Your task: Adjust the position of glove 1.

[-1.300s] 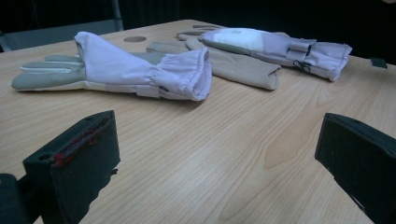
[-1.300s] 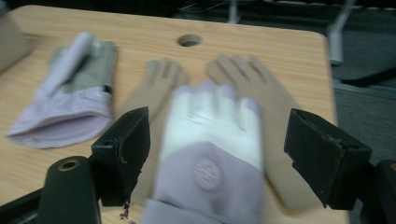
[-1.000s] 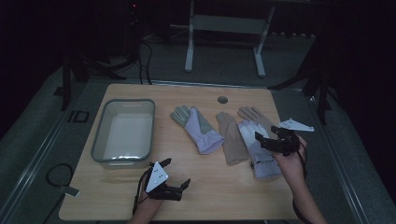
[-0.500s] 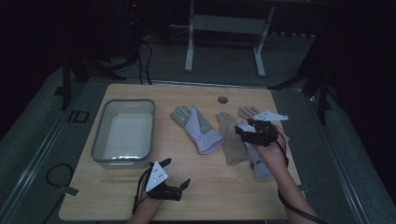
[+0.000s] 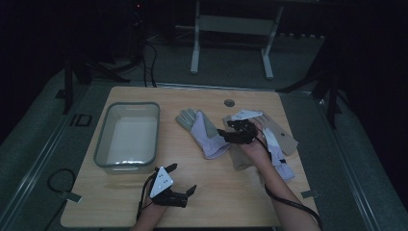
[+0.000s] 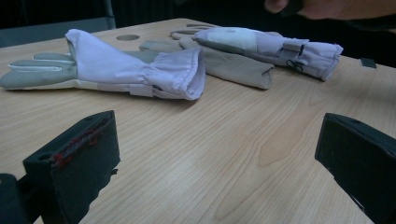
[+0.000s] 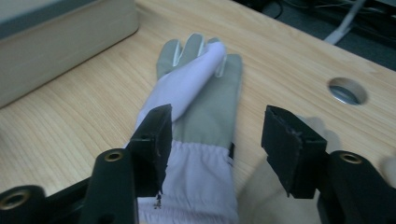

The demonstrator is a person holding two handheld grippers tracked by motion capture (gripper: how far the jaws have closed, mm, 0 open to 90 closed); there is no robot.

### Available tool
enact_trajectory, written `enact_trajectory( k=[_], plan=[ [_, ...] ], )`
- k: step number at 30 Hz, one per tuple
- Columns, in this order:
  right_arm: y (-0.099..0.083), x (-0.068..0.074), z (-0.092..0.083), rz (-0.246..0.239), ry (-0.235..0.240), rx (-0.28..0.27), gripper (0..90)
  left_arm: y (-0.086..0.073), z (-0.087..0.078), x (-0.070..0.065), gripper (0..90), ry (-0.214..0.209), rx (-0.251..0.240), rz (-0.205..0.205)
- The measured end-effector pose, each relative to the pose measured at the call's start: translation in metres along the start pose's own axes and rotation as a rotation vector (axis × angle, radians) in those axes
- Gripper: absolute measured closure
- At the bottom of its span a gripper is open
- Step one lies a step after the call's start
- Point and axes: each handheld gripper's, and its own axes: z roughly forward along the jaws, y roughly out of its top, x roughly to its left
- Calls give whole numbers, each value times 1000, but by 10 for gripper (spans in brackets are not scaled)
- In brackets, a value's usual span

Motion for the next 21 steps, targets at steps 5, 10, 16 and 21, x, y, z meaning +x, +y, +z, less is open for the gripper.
enact_trajectory(
  k=[5,10,16,21],
  plan=[
    [2,0,22,-15,6,44,459,0,0,0,0,-2,7,10],
    [4,-3,43,4,1,78,475,0,1,-1,0,1,8,18],
    [4,-7,65,37,6,128,506,0,1,-2,0,2,7,18],
    [1,-6,82,16,-2,187,502,0,0,-1,0,-2,8,15]
  ],
)
